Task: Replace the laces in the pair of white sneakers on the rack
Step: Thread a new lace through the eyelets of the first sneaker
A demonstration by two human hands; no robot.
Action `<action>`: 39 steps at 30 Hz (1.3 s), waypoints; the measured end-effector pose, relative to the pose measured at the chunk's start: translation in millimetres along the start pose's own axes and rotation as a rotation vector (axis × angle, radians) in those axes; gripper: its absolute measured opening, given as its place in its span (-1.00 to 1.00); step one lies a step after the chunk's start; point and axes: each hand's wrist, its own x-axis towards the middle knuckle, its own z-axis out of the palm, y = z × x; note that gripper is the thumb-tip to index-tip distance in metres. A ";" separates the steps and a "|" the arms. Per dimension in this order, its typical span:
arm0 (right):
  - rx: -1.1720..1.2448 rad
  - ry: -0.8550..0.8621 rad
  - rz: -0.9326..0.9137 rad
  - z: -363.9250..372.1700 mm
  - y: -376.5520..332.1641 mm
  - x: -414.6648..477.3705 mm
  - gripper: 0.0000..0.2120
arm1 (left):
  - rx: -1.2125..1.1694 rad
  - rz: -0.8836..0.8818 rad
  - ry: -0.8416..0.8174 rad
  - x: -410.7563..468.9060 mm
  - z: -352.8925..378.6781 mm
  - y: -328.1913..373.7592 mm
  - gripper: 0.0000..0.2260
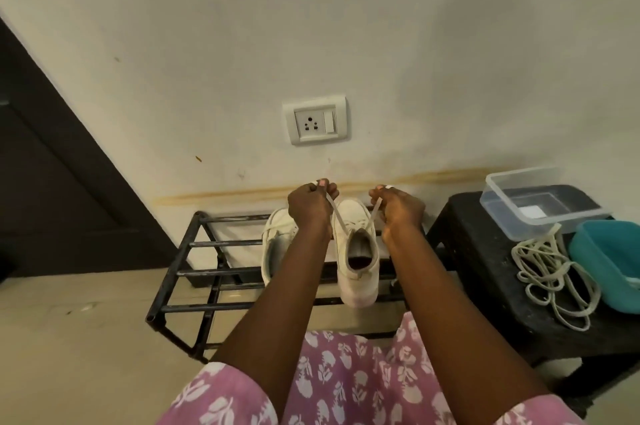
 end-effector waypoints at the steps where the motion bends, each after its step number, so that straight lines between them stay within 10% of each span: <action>1: -0.030 -0.007 -0.035 6.4 -11.5 -4.6 -0.97 | 0.009 0.032 -0.001 -3.7 5.4 11.5 -0.86; 18: -0.567 -0.192 -0.805 91.1 -208.6 -95.6 -0.88 | 0.112 0.453 -0.269 -82.1 69.3 198.4 -0.88; 39: -0.321 -0.317 -0.799 96.8 -277.2 -129.5 -0.92 | 0.303 0.669 -0.363 -108.6 94.4 274.0 -0.92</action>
